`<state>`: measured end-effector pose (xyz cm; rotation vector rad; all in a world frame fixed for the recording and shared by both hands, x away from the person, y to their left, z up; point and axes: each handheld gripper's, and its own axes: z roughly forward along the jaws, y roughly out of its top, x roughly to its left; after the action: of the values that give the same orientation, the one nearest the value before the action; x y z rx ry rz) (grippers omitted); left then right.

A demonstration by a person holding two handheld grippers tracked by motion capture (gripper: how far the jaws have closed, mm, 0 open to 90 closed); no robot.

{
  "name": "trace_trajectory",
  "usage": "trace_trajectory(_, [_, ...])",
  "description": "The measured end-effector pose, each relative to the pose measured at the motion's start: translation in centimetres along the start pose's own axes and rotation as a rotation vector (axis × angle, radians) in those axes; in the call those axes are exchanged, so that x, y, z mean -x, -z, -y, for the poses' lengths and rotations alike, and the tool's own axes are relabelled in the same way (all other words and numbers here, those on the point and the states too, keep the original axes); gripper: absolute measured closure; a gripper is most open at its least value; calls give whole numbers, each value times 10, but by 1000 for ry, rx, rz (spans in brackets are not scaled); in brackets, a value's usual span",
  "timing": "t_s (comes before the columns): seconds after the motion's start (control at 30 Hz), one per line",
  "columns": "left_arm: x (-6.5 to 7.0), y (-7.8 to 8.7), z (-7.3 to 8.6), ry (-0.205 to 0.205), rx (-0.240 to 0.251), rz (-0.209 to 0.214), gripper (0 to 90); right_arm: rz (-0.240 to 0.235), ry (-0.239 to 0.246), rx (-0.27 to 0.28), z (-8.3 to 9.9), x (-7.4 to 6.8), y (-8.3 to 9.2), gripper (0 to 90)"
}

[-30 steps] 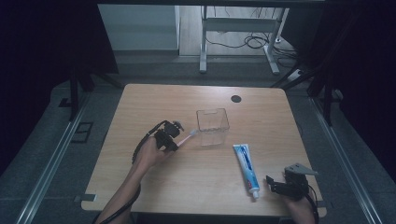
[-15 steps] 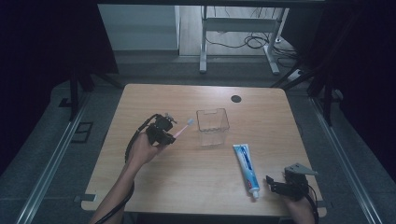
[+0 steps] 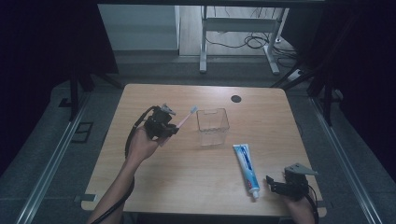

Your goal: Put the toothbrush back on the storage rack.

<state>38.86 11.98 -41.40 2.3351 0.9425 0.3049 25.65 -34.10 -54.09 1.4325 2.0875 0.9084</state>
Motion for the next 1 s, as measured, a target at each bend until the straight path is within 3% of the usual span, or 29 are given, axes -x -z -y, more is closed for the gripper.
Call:
trace_trajectory(0.67, [8, 2, -20, -25, 80, 15, 790, 0, 1, 1, 0, 0, 0, 147])
trace_trajectory(1.0, [11, -5, -33, -13, 112, 34, 790, -1, 2, 1, 0, 0, 0, 146])
